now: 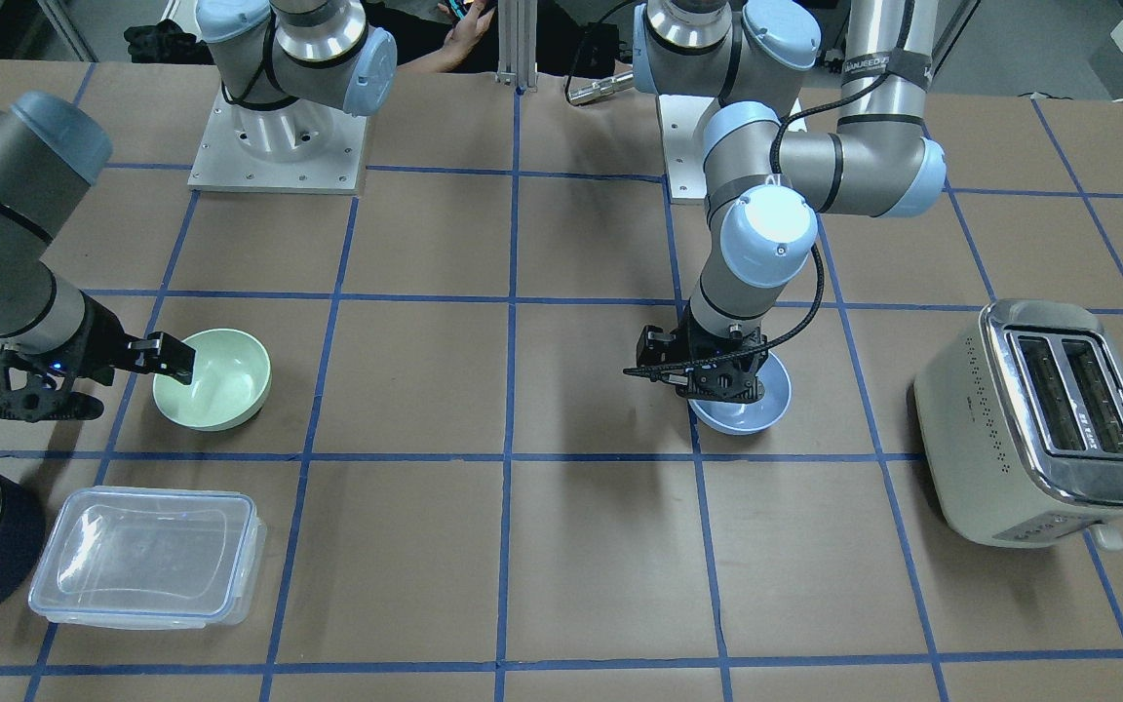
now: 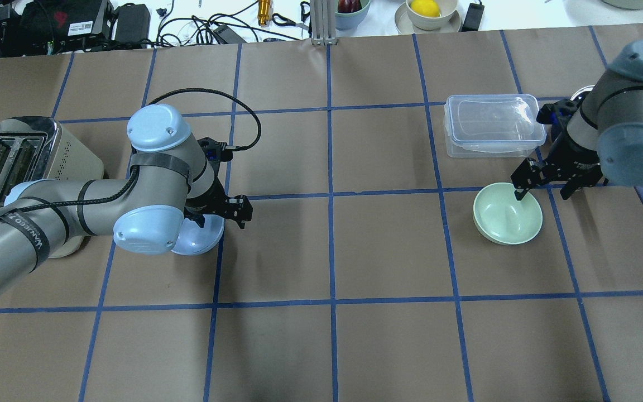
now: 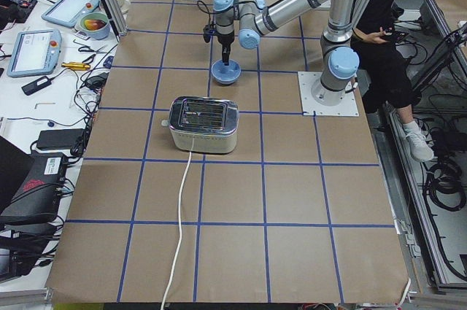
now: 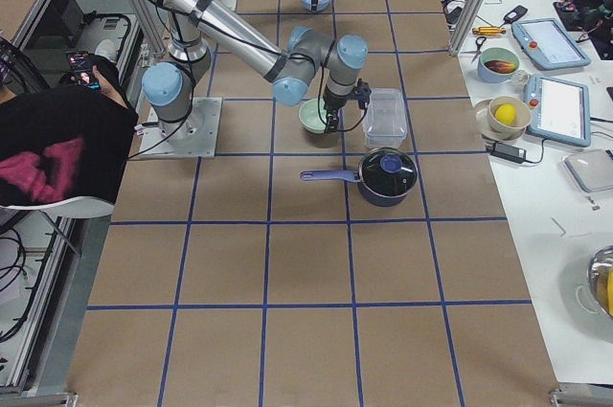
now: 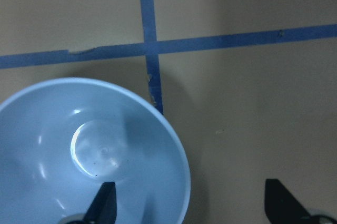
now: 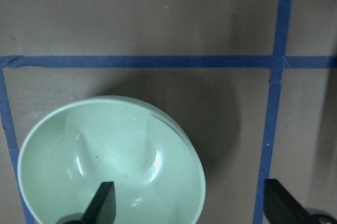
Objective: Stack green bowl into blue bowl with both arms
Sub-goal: 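Close left gripper on blue bowl rim while right grips green bowl rim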
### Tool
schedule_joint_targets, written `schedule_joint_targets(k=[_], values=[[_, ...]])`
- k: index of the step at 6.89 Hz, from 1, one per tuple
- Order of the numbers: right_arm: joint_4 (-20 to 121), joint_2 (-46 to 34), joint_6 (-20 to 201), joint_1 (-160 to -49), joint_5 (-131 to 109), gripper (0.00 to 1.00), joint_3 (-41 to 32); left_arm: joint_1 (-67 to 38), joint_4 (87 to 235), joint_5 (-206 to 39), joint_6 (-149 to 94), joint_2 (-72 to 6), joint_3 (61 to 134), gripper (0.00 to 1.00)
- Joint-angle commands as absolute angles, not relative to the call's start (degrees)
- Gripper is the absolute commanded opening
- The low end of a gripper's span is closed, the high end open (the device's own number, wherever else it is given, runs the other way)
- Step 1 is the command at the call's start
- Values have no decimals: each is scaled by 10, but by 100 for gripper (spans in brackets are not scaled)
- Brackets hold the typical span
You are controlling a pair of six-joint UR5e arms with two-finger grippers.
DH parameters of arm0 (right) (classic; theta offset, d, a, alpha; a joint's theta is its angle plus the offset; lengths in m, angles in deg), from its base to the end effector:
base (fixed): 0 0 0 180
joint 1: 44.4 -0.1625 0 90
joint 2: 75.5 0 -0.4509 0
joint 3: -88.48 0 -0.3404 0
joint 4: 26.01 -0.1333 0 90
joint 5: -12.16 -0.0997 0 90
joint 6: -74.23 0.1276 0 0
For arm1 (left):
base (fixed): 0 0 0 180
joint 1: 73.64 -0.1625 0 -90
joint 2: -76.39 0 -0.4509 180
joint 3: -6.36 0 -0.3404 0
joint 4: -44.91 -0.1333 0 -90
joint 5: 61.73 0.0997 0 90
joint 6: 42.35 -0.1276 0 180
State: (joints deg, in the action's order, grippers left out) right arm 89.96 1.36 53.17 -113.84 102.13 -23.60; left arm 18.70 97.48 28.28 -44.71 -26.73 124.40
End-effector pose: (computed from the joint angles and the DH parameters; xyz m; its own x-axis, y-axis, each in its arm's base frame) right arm -0.0361 -0.4761 0.2633 -0.9983 -0.0043 -0.0582 -0.0130 0.9886 0.1498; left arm -0.1515 -0.4440 0.2438 -0.9966 0.0819 0.0025 0.0819 0.9945 0.0650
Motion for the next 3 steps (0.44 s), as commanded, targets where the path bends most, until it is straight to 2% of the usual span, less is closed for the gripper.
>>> schedule_joint_targets(k=[1, 2, 3], values=[[920, -3, 524, -1137, 1021, 100, -255, 188, 969, 312, -441, -290, 1244, 38], [927, -13, 524, -1137, 1022, 100, -256, 189, 967, 310, -437, -293, 1242, 12], [927, -23, 522, -1137, 1021, 96, -256, 190, 966, 308, -418, -293, 1237, 0]])
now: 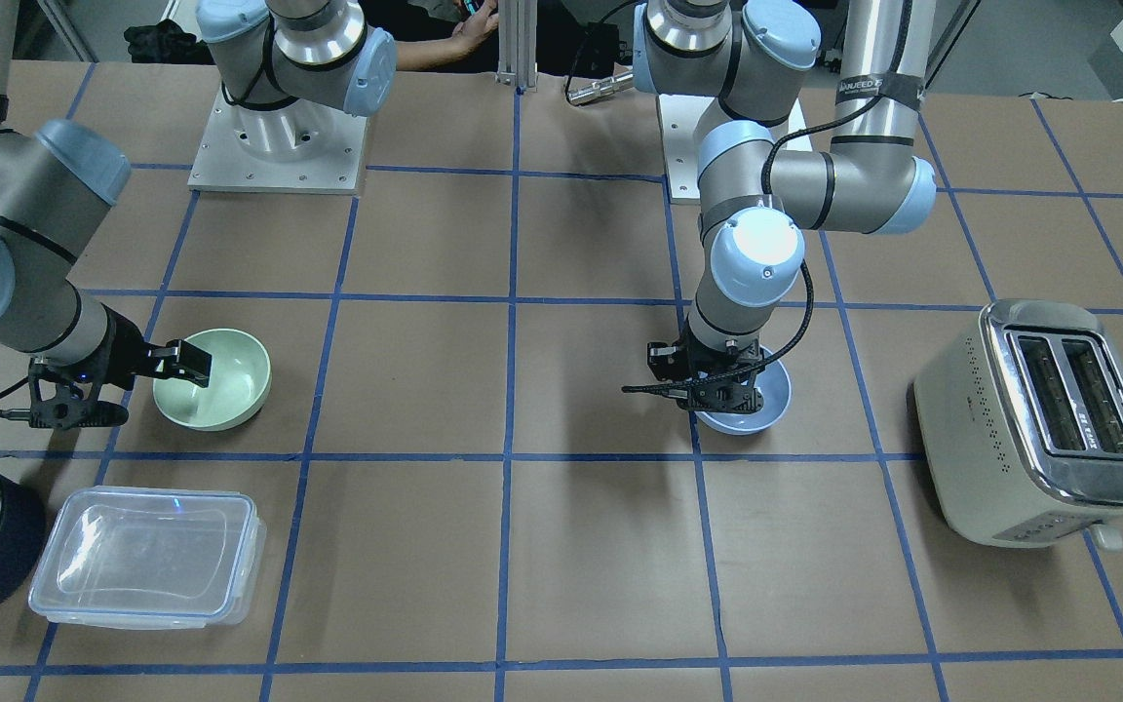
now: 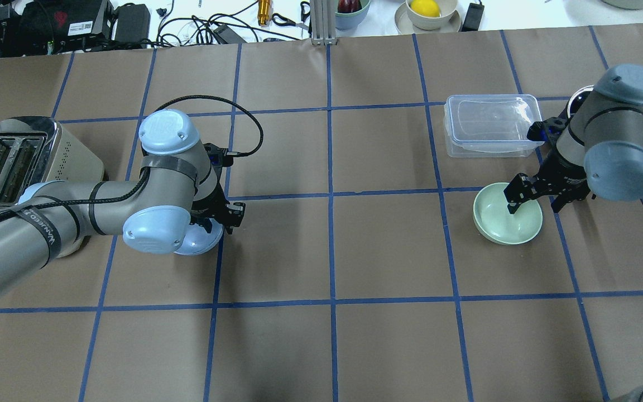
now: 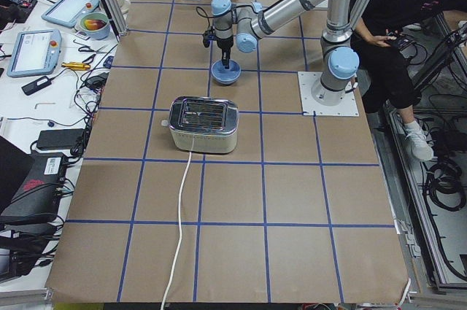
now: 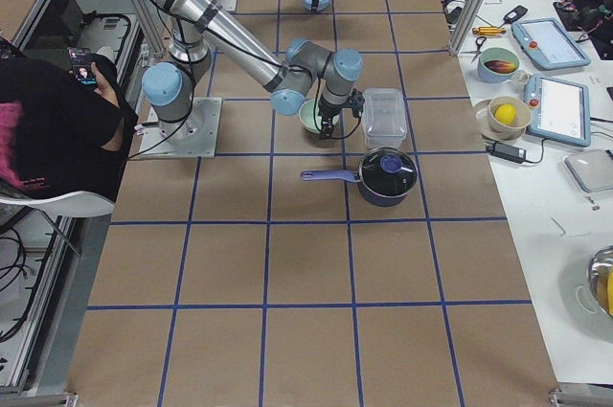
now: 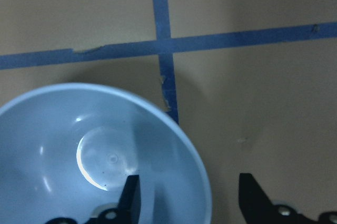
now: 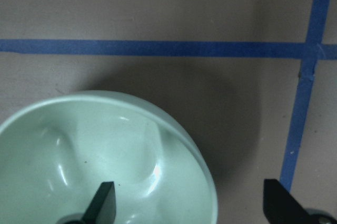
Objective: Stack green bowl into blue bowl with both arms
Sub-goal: 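Close left gripper on blue bowl rim while right grips green bowl rim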
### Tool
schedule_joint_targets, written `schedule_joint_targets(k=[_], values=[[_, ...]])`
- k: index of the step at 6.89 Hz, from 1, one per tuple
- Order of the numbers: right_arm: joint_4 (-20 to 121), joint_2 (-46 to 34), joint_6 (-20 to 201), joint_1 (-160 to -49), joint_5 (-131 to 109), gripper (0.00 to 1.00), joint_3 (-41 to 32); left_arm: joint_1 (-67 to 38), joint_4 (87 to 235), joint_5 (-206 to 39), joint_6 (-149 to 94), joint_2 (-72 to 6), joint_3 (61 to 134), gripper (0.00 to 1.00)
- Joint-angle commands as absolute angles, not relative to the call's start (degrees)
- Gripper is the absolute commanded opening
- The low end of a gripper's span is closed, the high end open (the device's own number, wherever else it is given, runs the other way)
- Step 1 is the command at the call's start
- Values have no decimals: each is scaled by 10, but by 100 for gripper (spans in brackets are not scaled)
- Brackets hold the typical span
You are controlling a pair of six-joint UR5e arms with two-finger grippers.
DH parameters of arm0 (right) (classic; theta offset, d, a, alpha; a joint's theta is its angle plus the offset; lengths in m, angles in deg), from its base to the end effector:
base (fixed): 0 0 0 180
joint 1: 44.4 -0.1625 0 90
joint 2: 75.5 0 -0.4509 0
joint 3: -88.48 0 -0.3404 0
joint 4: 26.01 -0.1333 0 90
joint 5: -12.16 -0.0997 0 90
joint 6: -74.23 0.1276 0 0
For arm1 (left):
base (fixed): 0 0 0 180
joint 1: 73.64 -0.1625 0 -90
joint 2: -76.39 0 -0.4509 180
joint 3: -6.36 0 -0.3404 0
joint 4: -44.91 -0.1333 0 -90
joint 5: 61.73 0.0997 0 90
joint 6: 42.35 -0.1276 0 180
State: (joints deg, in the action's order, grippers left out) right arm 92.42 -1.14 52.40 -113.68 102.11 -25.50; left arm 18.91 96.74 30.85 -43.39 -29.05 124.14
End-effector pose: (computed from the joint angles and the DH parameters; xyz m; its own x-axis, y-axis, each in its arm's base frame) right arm -0.0368 -0.4745 0.2351 -0.9973 -0.0126 -0.0730 -0.0256 0.9834 0.1798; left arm -0.1477 -0.4501 0.2283 -0.9969 0.0665 -0.0432 0.0624 0.9941 0.0888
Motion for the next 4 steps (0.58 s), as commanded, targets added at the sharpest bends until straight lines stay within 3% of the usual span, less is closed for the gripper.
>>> schedule_joint_targets(k=[1, 2, 3, 4], values=[[926, -25, 523, -1137, 1022, 48, -257, 193, 965, 306, -400, -294, 1215, 0], [926, -25, 522, -1136, 1023, 15, -257, 207, 973, 292, -388, -297, 1185, 0], [921, -25, 522, -1136, 1023, 0, -257, 250, 992, 289, -337, -298, 1145, 0], [918, -24, 519, -1136, 1022, 0, -256, 297, 1038, 275, -270, -312, 1092, 0]])
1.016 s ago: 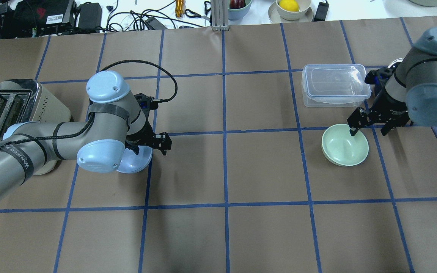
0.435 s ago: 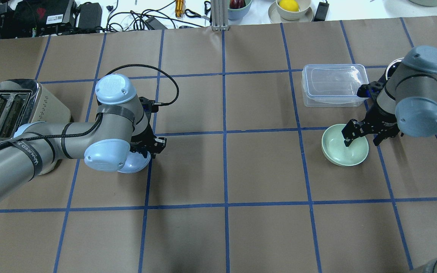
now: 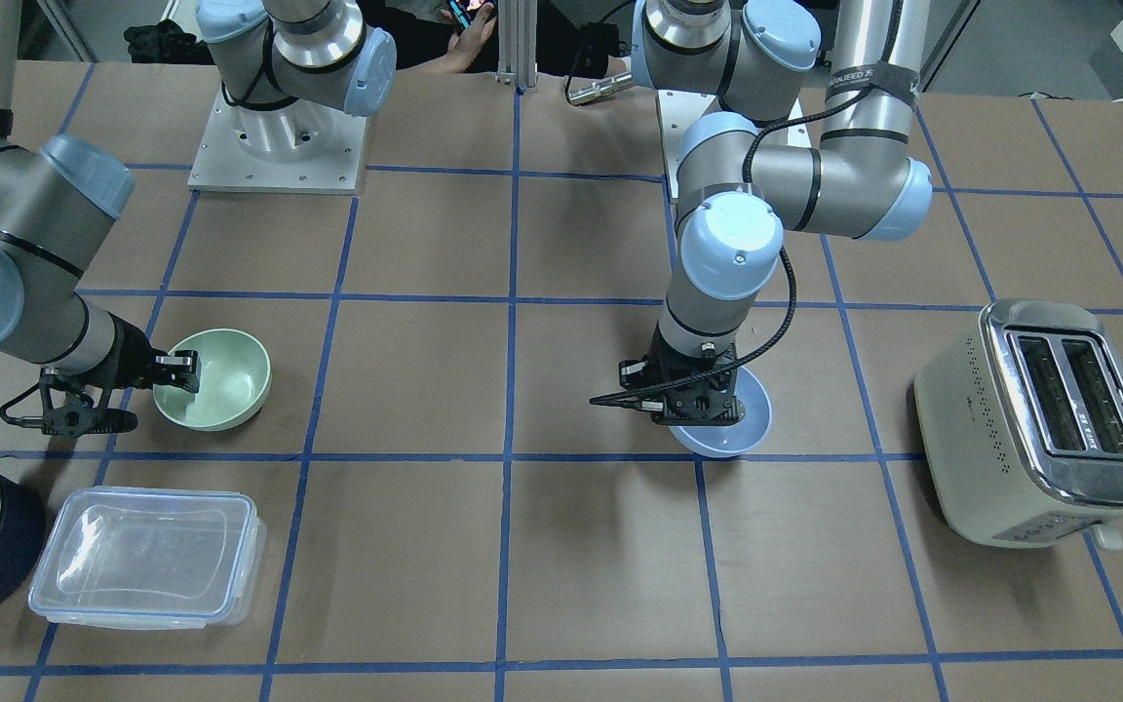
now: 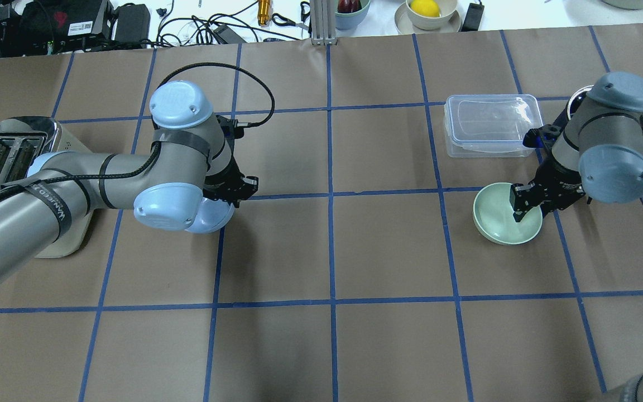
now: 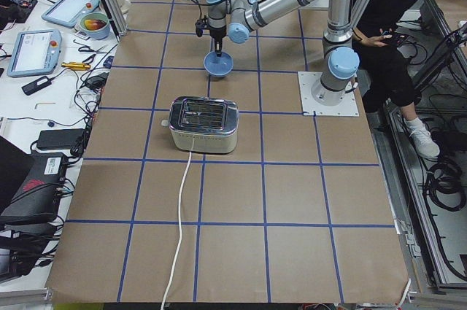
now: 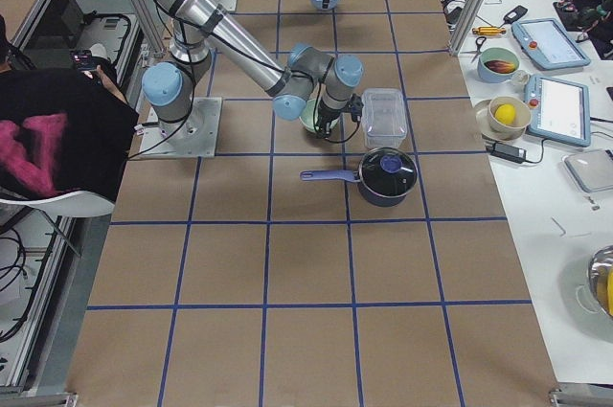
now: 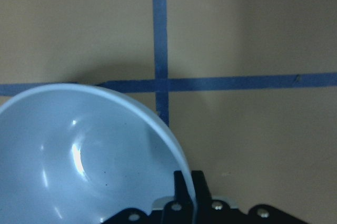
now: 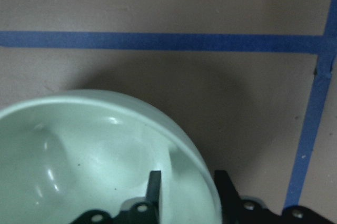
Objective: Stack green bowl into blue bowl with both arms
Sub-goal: 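Carry blue bowl to table center with left gripper while right lifts green bowl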
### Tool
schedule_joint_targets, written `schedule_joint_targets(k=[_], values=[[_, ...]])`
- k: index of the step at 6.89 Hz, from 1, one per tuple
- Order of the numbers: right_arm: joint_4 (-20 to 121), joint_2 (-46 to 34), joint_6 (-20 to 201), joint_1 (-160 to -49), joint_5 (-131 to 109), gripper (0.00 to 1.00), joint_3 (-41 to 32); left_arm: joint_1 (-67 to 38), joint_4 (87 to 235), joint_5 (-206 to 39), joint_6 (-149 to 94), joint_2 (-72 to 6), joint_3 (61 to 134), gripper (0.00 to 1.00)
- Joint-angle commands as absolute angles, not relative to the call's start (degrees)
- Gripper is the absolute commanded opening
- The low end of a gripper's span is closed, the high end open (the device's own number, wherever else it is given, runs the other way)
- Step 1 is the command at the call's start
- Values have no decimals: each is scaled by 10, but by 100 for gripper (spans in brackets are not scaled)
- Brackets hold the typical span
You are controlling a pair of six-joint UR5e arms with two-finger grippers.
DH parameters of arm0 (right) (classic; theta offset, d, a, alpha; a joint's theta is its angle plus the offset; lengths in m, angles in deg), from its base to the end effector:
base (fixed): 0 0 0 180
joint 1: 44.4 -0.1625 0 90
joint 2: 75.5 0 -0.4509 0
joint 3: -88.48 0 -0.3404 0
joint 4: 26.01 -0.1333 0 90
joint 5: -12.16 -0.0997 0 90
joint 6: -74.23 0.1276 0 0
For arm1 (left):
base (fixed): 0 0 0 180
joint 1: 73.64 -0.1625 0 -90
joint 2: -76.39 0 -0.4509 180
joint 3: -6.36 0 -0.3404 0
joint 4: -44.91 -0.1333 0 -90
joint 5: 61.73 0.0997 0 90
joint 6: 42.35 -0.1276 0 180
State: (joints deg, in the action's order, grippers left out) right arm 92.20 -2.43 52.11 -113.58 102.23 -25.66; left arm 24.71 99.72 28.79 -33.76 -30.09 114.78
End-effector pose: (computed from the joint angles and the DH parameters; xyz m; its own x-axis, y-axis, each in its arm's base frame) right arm -0.0379 -0.4742 0.2236 -0.9965 -0.0141 -0.0827 -0.0310 0.9779 0.2066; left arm -0.2044 -0.4829 0.2730 -1.0000 -0.0042 -0.0082 -0.0042 1.0000 -0.0064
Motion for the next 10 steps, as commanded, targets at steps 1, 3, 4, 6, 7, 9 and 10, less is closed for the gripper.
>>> schedule_joint_targets(k=[1, 3, 4, 6, 7, 9, 10], values=[[915, -19, 519, -1136, 1021, 0, -253, 348, 1044, 273, -204, -335, 1048, 0], [844, -5, 519, -1136, 1018, 0, -195, 427, 1011, 272, -101, -406, 981, 0], [775, -5, 518, -1136, 1014, 0, -132, 439, 1006, 281, -94, -436, 959, 0], [723, -11, 486, -1136, 1010, 0, -75, 443, 1006, 330, -109, -465, 962, 0], [723, -12, 468, -1136, 1010, 0, -76, 443, 1010, 337, -115, -470, 962, 0], [721, -11, 468, -1136, 1008, 0, -75, 450, 1010, 320, -105, -460, 954, 99], [720, -11, 469, -1137, 1000, 0, -72, 450, 1012, 300, -105, -443, 952, 100]])
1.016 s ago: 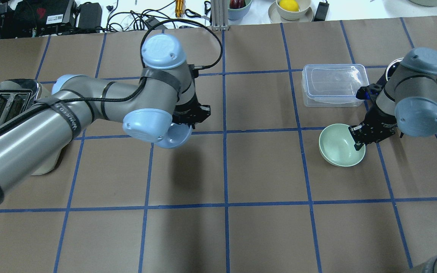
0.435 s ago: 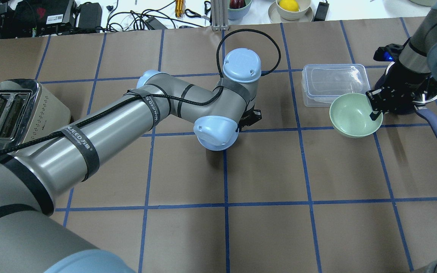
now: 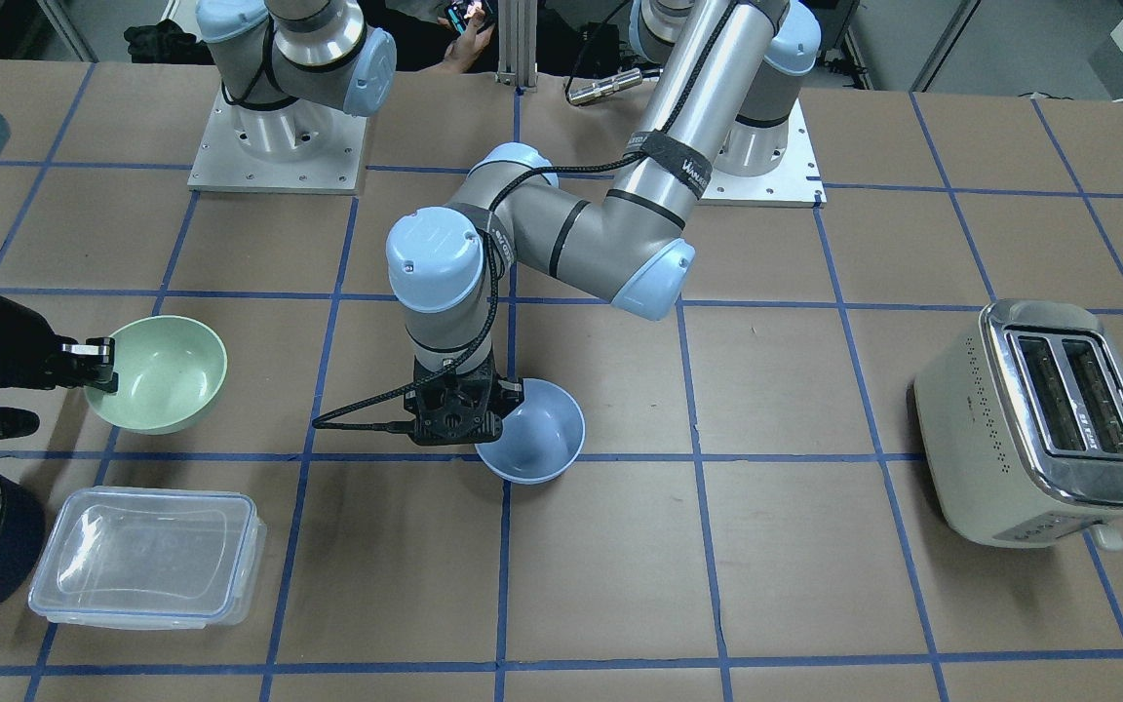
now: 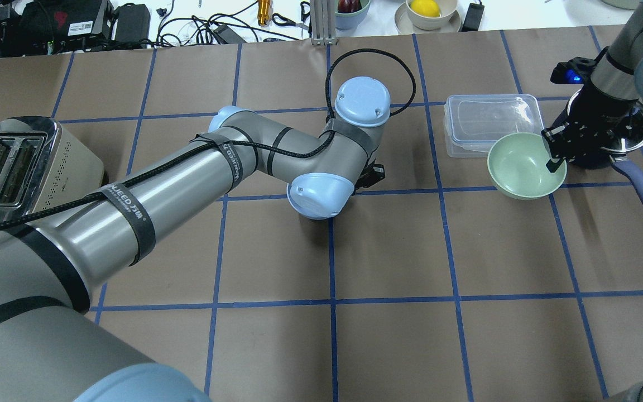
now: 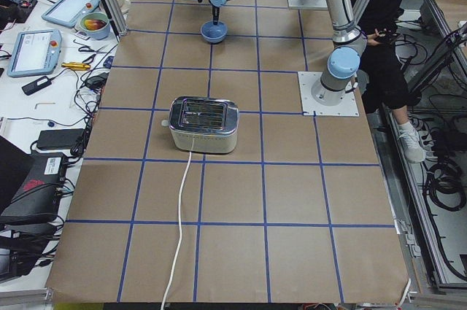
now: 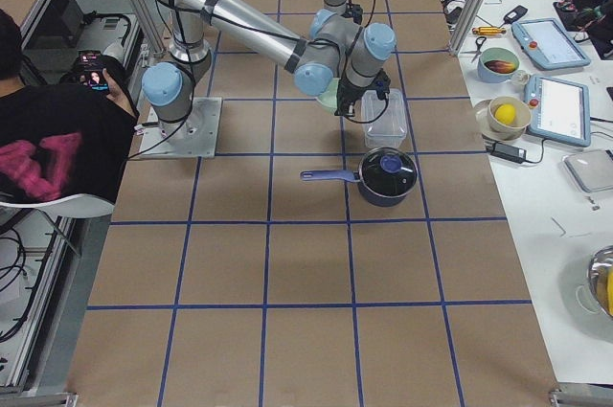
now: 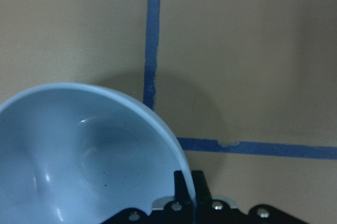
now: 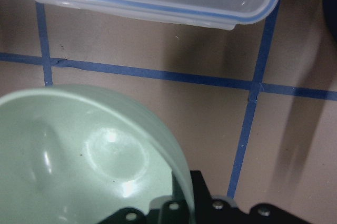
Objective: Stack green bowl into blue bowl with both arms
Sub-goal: 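Carry blue bowl to table center with left gripper while right lifts green bowl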
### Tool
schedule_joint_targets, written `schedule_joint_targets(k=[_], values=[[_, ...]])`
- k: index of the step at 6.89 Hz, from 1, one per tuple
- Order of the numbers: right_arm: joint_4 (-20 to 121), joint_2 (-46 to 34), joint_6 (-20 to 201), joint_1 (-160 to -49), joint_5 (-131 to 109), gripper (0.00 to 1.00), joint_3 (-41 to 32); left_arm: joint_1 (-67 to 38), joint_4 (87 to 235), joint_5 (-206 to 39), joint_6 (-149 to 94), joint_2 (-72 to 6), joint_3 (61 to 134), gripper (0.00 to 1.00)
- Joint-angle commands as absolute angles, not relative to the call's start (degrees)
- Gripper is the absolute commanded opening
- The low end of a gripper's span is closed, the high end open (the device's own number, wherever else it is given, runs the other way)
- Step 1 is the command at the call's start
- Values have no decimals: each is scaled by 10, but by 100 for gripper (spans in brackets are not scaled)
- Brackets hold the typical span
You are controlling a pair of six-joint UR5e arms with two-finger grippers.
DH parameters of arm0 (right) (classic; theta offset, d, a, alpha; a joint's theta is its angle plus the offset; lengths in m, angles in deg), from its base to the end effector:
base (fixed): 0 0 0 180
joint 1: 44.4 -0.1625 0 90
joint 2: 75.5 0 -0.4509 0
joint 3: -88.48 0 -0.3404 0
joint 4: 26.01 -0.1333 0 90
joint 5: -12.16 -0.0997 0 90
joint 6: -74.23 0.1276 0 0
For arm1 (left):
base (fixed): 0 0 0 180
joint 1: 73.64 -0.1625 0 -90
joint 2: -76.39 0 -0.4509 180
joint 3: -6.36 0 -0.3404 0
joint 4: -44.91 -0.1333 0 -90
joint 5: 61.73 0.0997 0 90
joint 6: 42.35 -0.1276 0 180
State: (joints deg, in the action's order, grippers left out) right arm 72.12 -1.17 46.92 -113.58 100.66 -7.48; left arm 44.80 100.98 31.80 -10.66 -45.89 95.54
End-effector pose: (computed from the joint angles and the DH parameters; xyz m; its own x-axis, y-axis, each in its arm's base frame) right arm -0.0519 -0.5210 0.3239 -0.9869 -0.0962 -0.1297 -0.1206 0.9732 0.1957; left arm -0.4133 -0.4997 0.2431 -0.9978 -0.0590 -0.0297 -0.0569 0.9960 -0.0690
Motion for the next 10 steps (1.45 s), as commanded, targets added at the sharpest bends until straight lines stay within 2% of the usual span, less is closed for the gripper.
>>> schedule_joint_targets(k=[1, 3, 5, 6, 8, 10], values=[[708, -4, 477, -1141, 971, 0, -70, 441, 1023, 298, -116, -426, 951, 100], [704, 6, 492, -1168, 930, 0, -69, 364, 1110, 290, -242, -359, 954, 100], [710, 8, 611, -1254, 890, 0, -71, 254, 1193, 289, -392, -280, 956, 100], [720, 0, 683, -1313, 872, 0, -71, 232, 1235, 290, -424, -239, 960, 100], [818, -45, 832, -1397, 845, 0, -71, 161, 1271, 288, -510, -183, 958, 100], [864, -78, 864, -1447, 845, 0, -70, 178, 1277, 294, -505, -156, 969, 100]])
